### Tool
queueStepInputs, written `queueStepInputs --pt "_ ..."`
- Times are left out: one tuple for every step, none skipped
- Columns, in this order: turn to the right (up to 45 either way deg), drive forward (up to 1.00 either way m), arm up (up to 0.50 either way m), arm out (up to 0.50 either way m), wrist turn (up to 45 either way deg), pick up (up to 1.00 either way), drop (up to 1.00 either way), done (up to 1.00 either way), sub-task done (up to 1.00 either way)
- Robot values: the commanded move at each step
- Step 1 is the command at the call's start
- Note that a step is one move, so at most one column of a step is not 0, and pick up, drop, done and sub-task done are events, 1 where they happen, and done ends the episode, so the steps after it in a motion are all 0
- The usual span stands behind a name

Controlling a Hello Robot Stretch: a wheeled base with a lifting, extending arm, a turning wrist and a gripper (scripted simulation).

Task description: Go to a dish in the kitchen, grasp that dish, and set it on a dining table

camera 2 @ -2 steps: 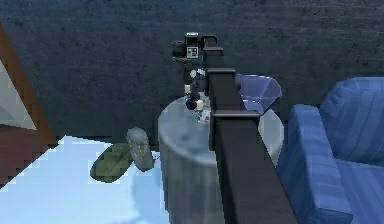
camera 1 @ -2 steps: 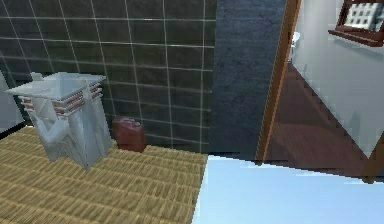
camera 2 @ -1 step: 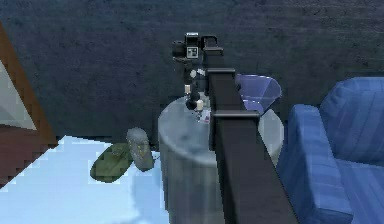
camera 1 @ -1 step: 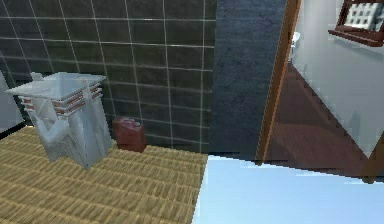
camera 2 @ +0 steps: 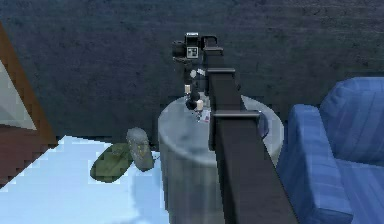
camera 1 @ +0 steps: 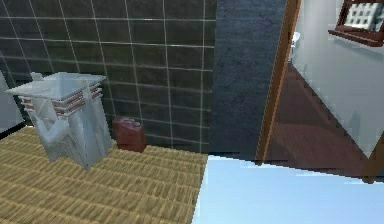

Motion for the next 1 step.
queueStepInputs --pt "0.0 0.00 0.00 -0.10 0.0 0.00 0.00 0.00 0.00"
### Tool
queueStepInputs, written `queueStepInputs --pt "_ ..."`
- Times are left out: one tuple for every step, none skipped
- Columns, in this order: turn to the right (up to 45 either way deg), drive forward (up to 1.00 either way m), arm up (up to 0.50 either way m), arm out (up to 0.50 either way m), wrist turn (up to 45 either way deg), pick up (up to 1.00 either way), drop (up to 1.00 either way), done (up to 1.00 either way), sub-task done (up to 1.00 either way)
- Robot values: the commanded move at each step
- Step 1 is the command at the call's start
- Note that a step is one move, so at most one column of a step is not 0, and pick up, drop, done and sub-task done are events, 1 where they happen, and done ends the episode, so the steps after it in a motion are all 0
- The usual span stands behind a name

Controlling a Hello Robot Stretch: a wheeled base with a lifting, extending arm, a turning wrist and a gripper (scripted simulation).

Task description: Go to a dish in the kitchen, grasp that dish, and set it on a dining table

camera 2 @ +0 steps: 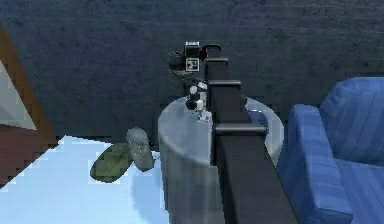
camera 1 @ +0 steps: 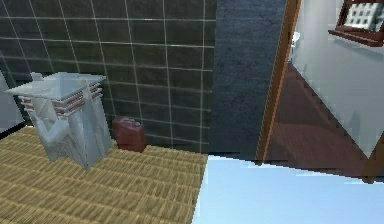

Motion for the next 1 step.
queueStepInputs --pt "0.0 0.00 0.00 0.00 0.0 0.00 0.00 1.00 0.00"
